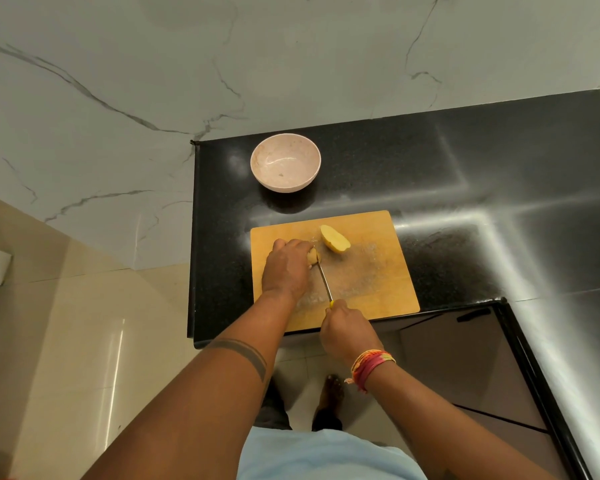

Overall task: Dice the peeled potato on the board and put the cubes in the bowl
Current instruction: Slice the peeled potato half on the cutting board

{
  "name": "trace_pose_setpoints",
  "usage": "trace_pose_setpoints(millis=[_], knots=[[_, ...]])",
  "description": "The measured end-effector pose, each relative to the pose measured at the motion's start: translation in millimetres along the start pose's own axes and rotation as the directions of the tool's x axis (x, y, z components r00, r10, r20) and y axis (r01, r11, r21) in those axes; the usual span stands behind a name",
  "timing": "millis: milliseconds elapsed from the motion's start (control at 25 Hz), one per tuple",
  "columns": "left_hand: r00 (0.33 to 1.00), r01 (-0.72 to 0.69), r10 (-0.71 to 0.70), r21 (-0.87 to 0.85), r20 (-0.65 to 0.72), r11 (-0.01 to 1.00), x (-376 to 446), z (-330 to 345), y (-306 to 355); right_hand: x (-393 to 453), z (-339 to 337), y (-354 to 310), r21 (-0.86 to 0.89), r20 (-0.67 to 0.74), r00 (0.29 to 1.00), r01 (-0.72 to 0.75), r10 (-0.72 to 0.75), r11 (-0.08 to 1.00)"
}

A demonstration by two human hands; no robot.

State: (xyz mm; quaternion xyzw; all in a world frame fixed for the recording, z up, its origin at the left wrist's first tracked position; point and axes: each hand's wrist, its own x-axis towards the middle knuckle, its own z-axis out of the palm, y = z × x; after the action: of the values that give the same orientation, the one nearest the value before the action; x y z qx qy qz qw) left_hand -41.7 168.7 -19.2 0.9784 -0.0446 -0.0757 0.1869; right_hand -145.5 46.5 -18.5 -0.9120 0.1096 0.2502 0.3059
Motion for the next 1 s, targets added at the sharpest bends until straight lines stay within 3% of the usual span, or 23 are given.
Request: trace_pose_setpoints(millis=[360,560,680,800,1000], knots=[[0.999,-0.006,0.005,-0.023,-0.039,1.000,-4.1,-0.9,1.0,24.9,-11.6,-32.7,0.033,-0.070,0.997,0.034,-0.032,0.999],[0.999,0.010,-0.011,-0.024,-0.032,1.000,-0.9,-1.2,1.9,38.3,-26.8,-46.9,0.024,0.002,0.999,0.036,-0.036,0.999],[0.999,0.008,-0.009,-0.042,-0.032,0.999,0.3,-1.4,0.2,48.4,-34.9,-57.2,-0.095,0.041,0.988,0.152,-0.149,0.984],[0.999,-0.004,0.002,-0.048,-0.037,0.999,-0.5,-3.2,-1.6,59.6,-35.2,-58.4,-0.162,0.088,0.984,0.167,-0.155,0.973],[0.999,0.009,-0.012,-0.067,-0.036,0.998,-0.1,-0.9,-2.6,54.4,-31.8,-54.7,-0.121,0.097,0.983,0.164,-0.153,0.979]])
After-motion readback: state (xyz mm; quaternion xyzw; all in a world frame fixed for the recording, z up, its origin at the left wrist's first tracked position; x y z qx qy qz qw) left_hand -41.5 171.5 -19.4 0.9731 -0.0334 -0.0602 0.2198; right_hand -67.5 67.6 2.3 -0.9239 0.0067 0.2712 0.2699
